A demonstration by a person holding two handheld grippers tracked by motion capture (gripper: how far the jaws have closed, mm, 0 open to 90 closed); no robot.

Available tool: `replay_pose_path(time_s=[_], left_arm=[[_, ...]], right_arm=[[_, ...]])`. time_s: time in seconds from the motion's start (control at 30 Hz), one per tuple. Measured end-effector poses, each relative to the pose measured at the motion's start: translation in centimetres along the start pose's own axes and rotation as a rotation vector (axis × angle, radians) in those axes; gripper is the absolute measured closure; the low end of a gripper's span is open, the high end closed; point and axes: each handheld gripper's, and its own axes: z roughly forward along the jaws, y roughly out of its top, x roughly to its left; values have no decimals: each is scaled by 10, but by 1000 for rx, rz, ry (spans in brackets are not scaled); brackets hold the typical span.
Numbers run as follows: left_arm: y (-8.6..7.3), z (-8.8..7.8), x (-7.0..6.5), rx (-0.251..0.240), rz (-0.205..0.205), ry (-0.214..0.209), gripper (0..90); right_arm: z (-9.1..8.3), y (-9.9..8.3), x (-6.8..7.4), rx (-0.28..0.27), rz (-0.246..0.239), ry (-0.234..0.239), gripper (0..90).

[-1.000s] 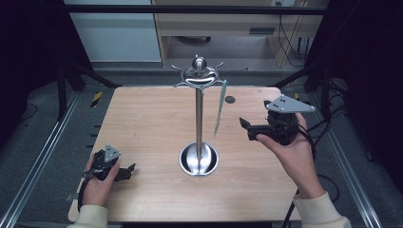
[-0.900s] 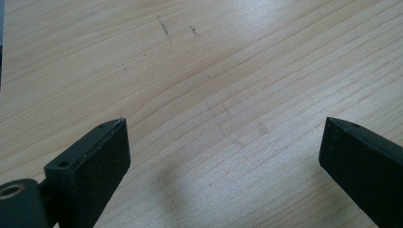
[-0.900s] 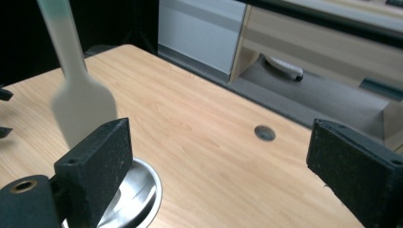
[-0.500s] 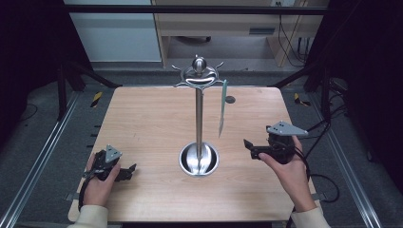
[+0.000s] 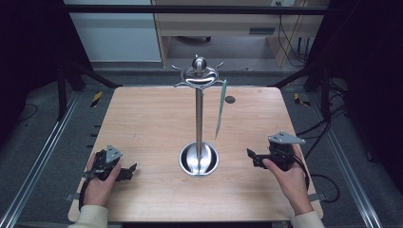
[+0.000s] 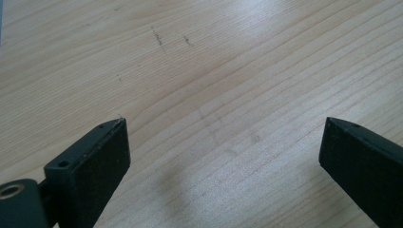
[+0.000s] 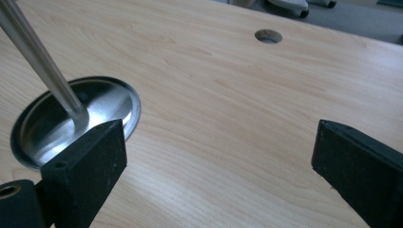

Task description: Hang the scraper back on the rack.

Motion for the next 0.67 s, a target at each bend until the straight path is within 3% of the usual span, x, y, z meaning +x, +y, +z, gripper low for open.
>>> replay_pose_path(time_s=[0.3, 0.47, 0.67], left_arm=[[1, -1, 0, -10, -2, -2, 28], [2, -1, 0, -15, 0, -2, 28], [2, -1, 0, -9, -2, 0, 28]], right_arm=[[12, -21, -11, 62, 15, -5, 65], [17, -31, -18, 101, 14, -39, 87], [25, -47, -19, 139, 22, -25, 99]])
